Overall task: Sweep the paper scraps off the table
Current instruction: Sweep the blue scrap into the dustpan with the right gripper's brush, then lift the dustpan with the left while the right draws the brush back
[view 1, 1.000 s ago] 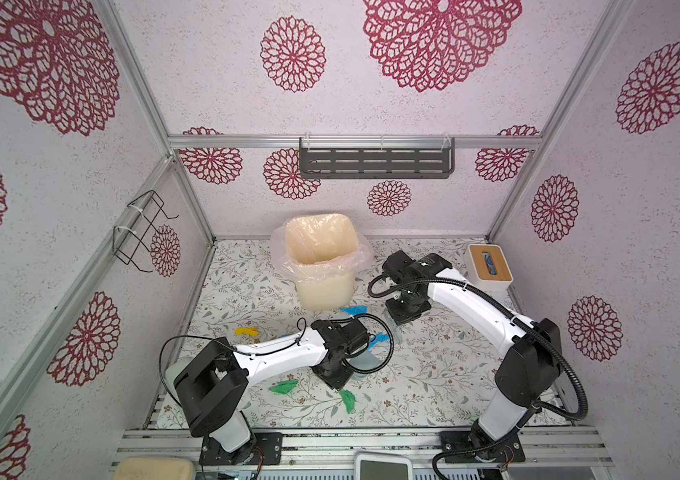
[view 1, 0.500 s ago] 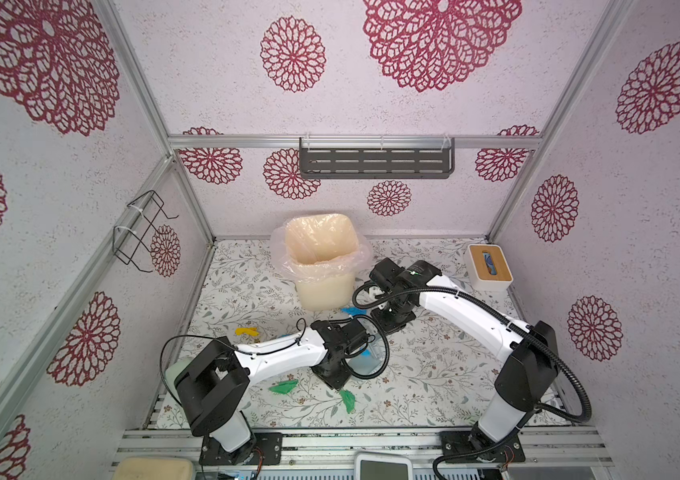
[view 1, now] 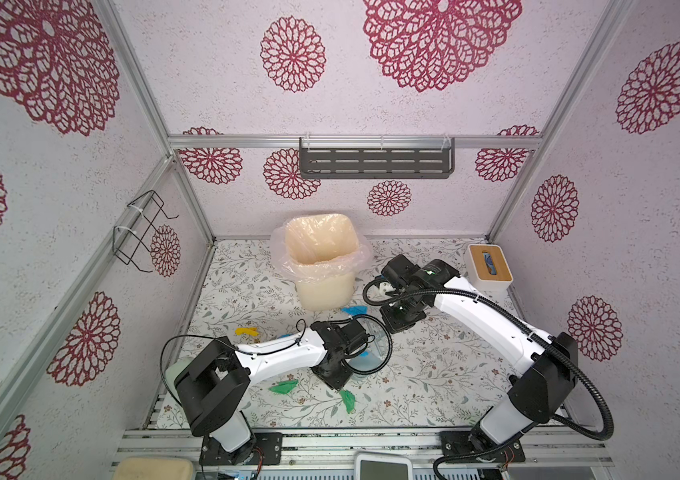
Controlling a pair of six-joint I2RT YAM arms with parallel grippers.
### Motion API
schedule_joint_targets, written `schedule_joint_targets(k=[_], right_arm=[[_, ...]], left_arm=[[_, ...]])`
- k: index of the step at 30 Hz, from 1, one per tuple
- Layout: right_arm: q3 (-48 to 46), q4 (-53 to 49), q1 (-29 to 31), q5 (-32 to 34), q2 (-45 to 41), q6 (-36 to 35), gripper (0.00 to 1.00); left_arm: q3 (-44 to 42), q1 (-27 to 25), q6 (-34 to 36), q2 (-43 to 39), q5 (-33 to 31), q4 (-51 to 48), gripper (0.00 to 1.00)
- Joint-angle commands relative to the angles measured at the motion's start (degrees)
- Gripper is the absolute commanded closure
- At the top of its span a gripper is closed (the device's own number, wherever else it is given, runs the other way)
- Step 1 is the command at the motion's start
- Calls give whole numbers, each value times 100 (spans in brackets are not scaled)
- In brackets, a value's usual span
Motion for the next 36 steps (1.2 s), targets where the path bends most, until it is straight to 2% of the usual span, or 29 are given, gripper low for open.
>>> schedule_joint_targets(k=[1,7,21,26,36], right_arm=[[-20,-47,-48,184,-236,147,100],[-130,83,-214,220,-396,194,100],[-1200,546,-1574,-328,-1743,234,100],[-1511,547,-1949,-539,-2070,162,100],[-2023,673,-2428,-867,-2462,58,100]], left_arm=[[-49,49,18,-149,-23,62,100],[-46,37,15,-314,-105,76,100],[-59,-91,86,-1223,-544,166,100],[314,-177,146,-1468,-796,-148,100],[1604,-370,309,-1852,-1199,-1080,100]])
